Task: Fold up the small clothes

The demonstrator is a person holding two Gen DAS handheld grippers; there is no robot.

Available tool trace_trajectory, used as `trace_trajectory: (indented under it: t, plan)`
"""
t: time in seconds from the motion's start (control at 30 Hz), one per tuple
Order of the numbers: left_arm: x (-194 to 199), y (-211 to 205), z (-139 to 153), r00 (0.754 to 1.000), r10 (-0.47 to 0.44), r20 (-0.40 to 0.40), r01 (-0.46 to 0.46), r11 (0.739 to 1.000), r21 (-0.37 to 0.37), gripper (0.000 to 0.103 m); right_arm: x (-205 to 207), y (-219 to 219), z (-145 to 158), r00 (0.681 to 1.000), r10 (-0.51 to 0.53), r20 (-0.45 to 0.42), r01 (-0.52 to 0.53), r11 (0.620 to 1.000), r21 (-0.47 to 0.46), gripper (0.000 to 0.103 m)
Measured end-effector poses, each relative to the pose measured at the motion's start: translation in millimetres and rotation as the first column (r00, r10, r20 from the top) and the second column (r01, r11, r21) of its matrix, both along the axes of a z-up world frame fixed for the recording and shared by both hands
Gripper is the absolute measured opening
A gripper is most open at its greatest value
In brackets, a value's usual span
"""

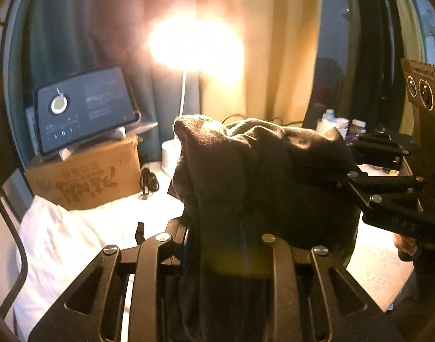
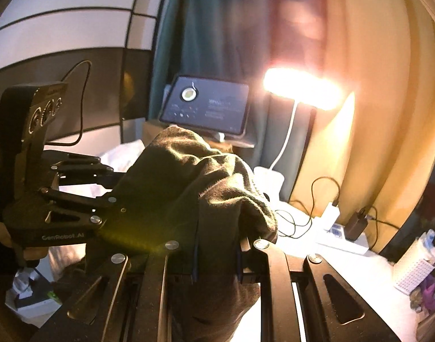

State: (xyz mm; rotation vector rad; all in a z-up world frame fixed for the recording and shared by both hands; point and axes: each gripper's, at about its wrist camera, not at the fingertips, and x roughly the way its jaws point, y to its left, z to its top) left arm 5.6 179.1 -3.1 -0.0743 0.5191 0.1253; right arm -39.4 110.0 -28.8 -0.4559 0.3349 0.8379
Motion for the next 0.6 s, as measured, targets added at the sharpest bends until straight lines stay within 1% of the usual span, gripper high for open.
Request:
trace_trajectory:
  t: [0.1,0.3,0.53,0.6]
  plan:
    - [8.9,8.0,-11.8,0.999,0.009,-0.031,-0.010,1.000,-0.022,0.025,18.5,11.1,-12.8,1.000,0.000,-0.021,-0.001,1.000,-0.019,0.018]
    - [30.8,23.9,-35.0,0.995,0.019,-0.096,-0.023,0.999,-0.040,0.025,52.1,28.5,-40.5,0.998,-0.017,-0.063,0.014,0.999,-0.049,0.018]
    - [57.4,40.6,-60.9,0.985,0.024,-0.172,-0.033,0.998,-0.048,0.025,92.1,42.2,-69.3,0.990,-0.026,-0.140,0.018,0.998,-0.056,0.018]
    - [65.7,47.3,-70.7,0.979,0.026,-0.202,-0.040,0.997,-0.064,0.025,103.1,45.6,-78.7,0.986,-0.025,-0.165,0.015,0.998,-0.062,0.018]
